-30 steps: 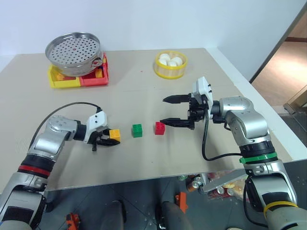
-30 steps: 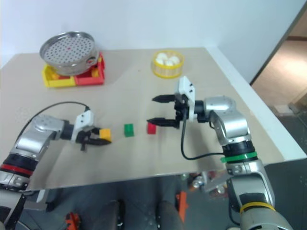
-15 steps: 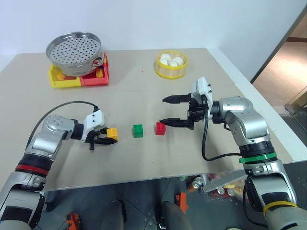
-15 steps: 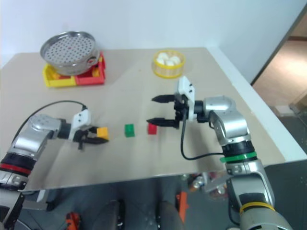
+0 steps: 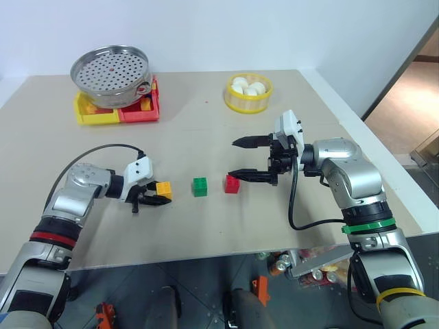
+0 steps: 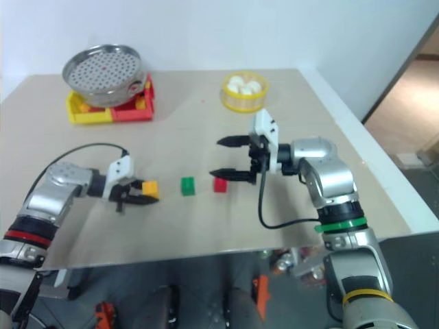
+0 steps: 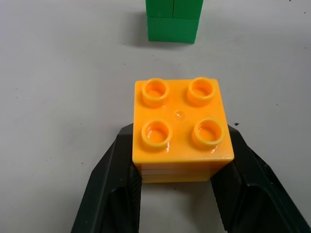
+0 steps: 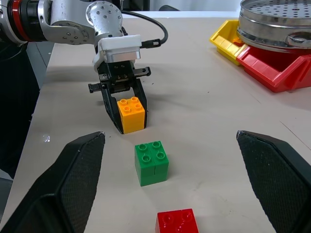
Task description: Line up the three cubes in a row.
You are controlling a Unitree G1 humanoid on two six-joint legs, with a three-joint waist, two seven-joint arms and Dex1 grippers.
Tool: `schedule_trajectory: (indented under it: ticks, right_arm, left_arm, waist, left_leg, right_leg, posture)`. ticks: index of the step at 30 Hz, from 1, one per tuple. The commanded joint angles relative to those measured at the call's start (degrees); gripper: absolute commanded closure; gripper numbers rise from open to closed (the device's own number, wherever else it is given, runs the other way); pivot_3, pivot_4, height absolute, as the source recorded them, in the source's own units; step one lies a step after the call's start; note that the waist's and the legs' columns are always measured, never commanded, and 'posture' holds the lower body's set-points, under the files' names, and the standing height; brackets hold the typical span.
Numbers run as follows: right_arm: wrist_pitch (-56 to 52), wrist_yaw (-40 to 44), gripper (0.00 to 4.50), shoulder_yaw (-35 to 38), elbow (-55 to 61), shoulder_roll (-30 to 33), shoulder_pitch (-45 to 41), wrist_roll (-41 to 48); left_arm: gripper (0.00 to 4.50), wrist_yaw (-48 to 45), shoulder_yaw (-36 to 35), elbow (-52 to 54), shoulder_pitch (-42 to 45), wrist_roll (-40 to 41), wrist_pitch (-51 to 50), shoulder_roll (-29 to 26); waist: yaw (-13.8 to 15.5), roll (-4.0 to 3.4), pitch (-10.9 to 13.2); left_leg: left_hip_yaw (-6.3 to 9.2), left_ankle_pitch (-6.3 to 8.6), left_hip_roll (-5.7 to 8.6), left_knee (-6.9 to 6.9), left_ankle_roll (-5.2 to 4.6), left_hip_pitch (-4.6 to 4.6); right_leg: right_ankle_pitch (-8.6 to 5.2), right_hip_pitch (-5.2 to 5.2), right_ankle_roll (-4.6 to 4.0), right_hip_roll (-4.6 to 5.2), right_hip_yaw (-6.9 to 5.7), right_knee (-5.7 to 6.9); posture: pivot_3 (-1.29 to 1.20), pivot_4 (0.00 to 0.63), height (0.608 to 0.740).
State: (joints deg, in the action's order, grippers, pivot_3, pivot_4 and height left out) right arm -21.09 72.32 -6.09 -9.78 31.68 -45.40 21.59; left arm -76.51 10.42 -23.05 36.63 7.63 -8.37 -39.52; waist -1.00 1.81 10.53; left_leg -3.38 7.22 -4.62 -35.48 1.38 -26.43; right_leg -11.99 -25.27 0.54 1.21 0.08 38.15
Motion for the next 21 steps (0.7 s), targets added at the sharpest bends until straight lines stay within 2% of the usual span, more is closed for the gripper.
schedule_trajectory:
  ticks: [1, 16, 18, 21]
  right_arm:
    - [0.83, 0.04, 0.0, 0.86, 1.81, 0.72, -0.28, 0.11]
    - [1.44, 0.39, 0.0, 0.62, 1.26, 0.63, -0.09, -0.38]
    - [1.47, 0.46, 0.0, 0.62, 1.31, 0.69, 0.06, -0.44]
    - [1.39, 0.47, 0.0, 0.64, 1.45, 0.75, 0.18, -0.44]
  left_arm:
    - [3.16, -0.67, 0.42, 0.92, 1.35, -0.46, 1.07, 0.29]
    - [3.16, -1.99, 1.03, 0.09, 1.42, -1.43, 1.62, 0.5]
    - [2.12, -2.31, 0.2, 0.09, 1.62, -0.27, 1.5, 0.88]
    - [1.11, -2.51, -0.13, -0.16, 2.0, -0.3, 2.36, 0.84]
  waist:
    - [0.0, 0.0, 0.0]
    - [0.0, 0.0, 0.0]
    - [-0.01, 0.0, 0.0]
    - [-0.01, 0.0, 0.0]
  left_leg:
    - [-0.01, 0.0, 0.0, 0.0, 0.0, 0.0]
    - [-0.01, 0.0, 0.0, 0.0, 0.0, 0.0]
    - [-0.01, 0.0, 0.0, 0.0, 0.0, 0.0]
    - [-0.01, 0.0, 0.0, 0.0, 0.0, -0.01]
  right_leg:
    - [0.0, 0.0, 0.0, 0.01, 0.0, 0.0]
    - [-0.01, 0.0, 0.03, 0.0, 0.0, 0.0]
    - [0.0, 0.0, 0.03, 0.0, 0.0, 0.0]
    - [-0.01, -0.01, 0.04, 0.0, -0.01, 0.0]
  posture:
    - [0.0, 0.15, 0.74]
    - [0.0, 0.15, 0.74]
    - [0.0, 0.15, 0.74]
    - [0.0, 0.15, 0.74]
